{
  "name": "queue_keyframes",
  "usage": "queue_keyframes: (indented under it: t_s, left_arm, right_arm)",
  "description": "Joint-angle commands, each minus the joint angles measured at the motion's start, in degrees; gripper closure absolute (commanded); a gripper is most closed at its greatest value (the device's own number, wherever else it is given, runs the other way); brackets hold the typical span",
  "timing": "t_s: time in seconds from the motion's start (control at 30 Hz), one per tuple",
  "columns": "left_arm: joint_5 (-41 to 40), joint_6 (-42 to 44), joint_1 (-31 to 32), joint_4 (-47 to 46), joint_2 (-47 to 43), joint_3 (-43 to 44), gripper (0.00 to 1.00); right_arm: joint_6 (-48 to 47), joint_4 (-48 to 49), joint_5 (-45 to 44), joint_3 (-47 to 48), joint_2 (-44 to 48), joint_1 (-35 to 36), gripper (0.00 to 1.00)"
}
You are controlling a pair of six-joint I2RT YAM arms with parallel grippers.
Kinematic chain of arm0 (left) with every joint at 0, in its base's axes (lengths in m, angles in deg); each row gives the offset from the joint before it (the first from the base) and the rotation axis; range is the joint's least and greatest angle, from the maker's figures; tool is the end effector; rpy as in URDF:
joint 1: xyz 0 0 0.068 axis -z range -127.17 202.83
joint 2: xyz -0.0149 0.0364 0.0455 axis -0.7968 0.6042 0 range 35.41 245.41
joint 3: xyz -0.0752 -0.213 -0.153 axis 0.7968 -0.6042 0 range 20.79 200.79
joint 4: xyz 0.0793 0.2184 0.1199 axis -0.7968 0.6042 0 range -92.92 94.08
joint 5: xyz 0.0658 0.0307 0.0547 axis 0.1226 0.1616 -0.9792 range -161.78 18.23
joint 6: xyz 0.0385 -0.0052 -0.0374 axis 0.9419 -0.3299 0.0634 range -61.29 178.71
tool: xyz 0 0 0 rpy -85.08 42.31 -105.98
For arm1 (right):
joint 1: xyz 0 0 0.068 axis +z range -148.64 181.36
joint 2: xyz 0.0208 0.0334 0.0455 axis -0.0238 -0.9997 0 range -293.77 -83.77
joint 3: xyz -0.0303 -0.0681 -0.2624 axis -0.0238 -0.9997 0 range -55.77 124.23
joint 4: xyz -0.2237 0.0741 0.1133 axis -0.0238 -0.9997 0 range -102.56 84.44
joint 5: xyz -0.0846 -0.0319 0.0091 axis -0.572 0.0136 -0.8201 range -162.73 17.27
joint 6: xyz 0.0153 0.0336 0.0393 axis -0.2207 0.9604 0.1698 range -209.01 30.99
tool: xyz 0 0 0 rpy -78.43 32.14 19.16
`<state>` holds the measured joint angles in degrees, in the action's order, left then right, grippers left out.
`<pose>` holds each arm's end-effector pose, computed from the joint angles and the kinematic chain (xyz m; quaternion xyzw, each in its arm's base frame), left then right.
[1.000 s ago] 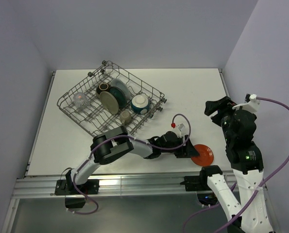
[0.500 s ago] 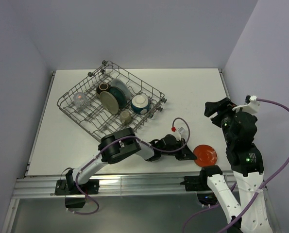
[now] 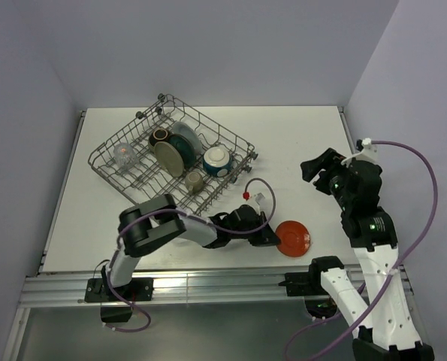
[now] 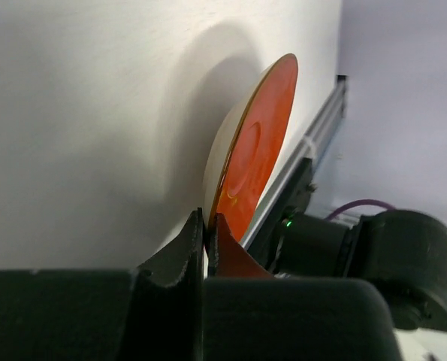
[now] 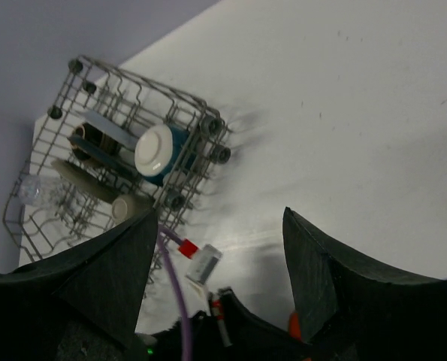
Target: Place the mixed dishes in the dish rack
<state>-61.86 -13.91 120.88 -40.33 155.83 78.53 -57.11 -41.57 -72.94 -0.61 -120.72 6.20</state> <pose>0.1505 -0.3900 0.1045 0.0126 0.8427 -0.5267 0.1107 0.1269 0.0105 0.3723 0.1900 0.7853 0.1842 0.5597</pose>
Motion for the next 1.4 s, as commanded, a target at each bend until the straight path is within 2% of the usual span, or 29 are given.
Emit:
queue_keyframes:
  t_s: [0.0, 0.1, 0.13, 0.33, 0.43, 0.57, 0.7, 0.93, 1.03, 1.23, 1.37]
  left_arm:
    - [-7.69, 8.01, -0.29, 9.44, -11.50, -2.36, 1.00]
    - [-9.56, 12.49, -0.38, 16.98, -20.20, -4.03, 1.00]
    - [-13.22, 13.37, -0.55, 19.19, -24.23, -4.29, 1.00]
    - [-20.88, 19.26, -2.22, 31.22, -40.23, -5.88, 1.00]
    - [-22.65, 20.67, -4.49, 37.12, -45.35, -5.88, 1.00]
    - [-22.57, 22.70, -8.72, 42.41, -53.88, -6.76, 1.00]
    - [-20.38, 23.57, -13.02, 44.61, -59.50, -8.34, 1.00]
    - [-16.16, 24.54, -17.95, 46.02, -65.92, -8.95, 1.00]
    - [-14.75, 24.28, -18.66, 45.93, -67.15, -9.04, 1.00]
    - [-11.15, 22.88, -19.45, 44.80, -69.79, -9.92, 1.00]
    - [-8.78, 21.38, -19.45, 43.57, -71.99, -11.32, 1.00]
  right_arm:
    - [-2.10, 1.91, 6.96, -1.37, -2.77, -0.27, 0.26]
    - [-2.11, 2.52, 9.78, -2.07, -3.65, -0.27, 0.26]
    - [-2.19, 3.05, 11.79, -2.24, -3.66, -0.36, 0.25]
    - [-2.72, 4.89, 19.53, -3.21, -3.75, -0.18, 0.25]
    - [-2.63, 5.86, 23.05, -3.39, -3.22, -0.18, 0.25]
    - [-1.58, 9.28, 30.16, -4.70, -3.04, -0.18, 0.23]
    - [1.22, 14.46, 41.83, -6.81, -4.62, -0.10, 0.22]
    - [6.68, 25.35, 49.76, -11.29, -7.26, 2.88, 0.22]
    - [9.32, 30.18, 50.22, -12.88, -9.01, 6.21, 0.23]
    - [9.76, 35.11, 44.95, -12.27, -13.58, 15.53, 0.25]
    - [12.13, 42.06, 43.01, -13.32, -16.30, 16.43, 0.31]
